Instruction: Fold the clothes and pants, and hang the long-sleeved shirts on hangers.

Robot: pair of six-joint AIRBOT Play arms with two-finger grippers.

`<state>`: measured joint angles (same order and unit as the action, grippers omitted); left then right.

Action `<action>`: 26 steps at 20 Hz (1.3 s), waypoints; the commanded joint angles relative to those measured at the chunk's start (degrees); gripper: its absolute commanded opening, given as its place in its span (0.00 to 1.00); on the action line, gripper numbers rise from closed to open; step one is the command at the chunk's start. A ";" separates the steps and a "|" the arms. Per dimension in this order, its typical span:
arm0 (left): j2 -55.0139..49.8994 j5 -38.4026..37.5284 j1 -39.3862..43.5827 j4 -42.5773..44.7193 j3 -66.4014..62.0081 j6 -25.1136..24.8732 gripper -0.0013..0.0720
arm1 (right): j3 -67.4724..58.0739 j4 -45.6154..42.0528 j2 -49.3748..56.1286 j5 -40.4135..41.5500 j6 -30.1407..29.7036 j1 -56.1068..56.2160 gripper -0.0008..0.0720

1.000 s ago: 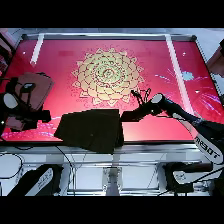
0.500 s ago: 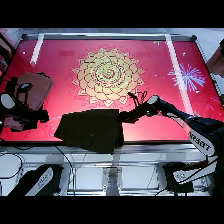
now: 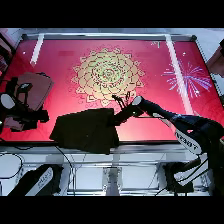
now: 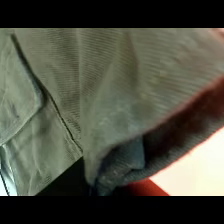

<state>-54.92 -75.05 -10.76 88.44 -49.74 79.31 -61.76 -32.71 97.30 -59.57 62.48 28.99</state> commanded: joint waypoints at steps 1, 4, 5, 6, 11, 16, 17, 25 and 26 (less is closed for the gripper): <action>0.04 0.00 -0.04 0.02 0.00 -0.02 0.95 | -5.73 -0.11 0.28 -3.32 1.53 -0.07 0.04; 0.04 0.00 -0.04 0.02 0.00 0.00 0.95 | -15.54 -9.31 0.20 -8.24 7.80 -6.45 0.04; 0.04 0.00 -0.04 0.02 0.00 0.00 0.95 | -19.04 -14.51 0.20 -11.17 10.69 -9.55 0.04; 0.04 0.00 -0.04 0.02 0.00 -0.02 0.95 | -22.62 -20.41 0.20 -14.80 13.84 -13.40 0.04; 0.04 0.00 -0.04 0.04 0.00 0.00 0.95 | -32.02 -38.71 -0.96 -26.43 17.88 -36.68 0.04; 0.04 0.00 -0.04 0.02 0.00 0.00 0.95 | -32.39 -50.69 -3.13 -26.58 20.63 -61.55 0.04; 0.04 0.00 -0.04 0.02 0.00 -0.02 0.95 | -32.39 -50.69 -3.13 -26.34 20.63 -66.51 0.04; 0.04 0.00 -0.04 0.02 0.00 0.00 0.95 | -32.37 -52.54 -1.53 -25.53 22.47 -87.23 0.04; 0.04 0.00 -0.04 0.02 0.00 0.00 0.95 | -32.37 -54.99 -1.16 -26.51 23.80 -87.95 0.04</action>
<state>-54.92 -75.05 -10.76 88.44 -49.74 79.31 -94.06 -83.66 95.33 -84.36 83.85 -54.22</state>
